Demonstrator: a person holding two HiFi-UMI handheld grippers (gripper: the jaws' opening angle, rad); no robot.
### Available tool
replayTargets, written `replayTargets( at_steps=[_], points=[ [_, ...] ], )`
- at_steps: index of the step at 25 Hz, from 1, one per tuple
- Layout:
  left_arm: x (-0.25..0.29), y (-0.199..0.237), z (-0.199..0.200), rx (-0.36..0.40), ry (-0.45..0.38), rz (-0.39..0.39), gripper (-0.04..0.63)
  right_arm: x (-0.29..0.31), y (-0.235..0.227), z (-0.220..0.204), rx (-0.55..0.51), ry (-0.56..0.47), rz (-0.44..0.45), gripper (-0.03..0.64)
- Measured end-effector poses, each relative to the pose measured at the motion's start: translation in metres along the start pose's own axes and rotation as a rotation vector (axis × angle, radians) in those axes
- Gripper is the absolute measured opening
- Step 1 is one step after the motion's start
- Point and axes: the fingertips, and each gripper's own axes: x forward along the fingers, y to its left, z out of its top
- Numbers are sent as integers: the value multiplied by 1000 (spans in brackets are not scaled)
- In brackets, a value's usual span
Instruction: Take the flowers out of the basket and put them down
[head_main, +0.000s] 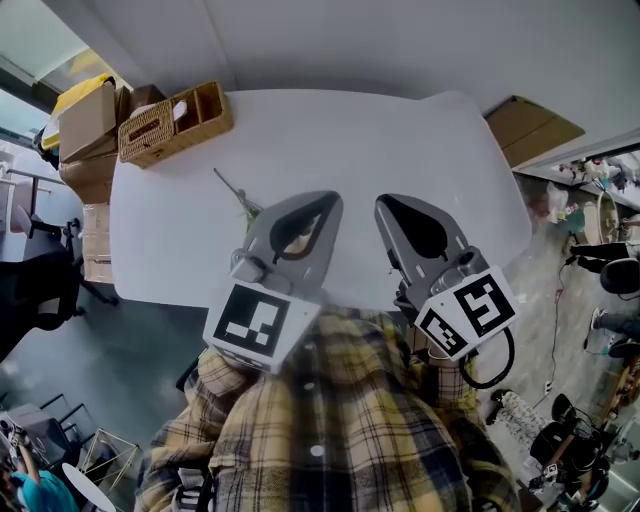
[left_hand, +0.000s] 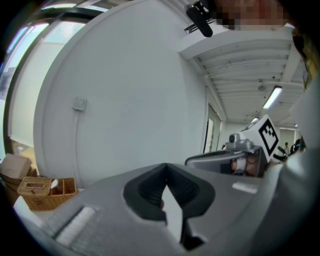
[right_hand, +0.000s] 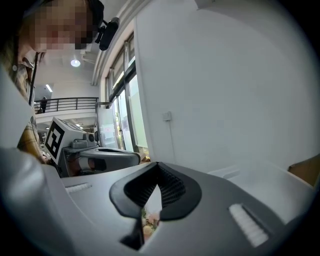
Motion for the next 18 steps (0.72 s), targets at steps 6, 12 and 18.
replayTargets(
  at_steps=[6,12,18],
  points=[
    [-3,2,-1,1,4,-8,0,3,3,-2,10,0,-7,5],
    [-4,4,-2,6,8,-19,0,7,5,-4,20,3,-16,5],
    [-5,5,0,5,1,-17,1,15,14,-3,-18,22,-11,5]
  ],
)
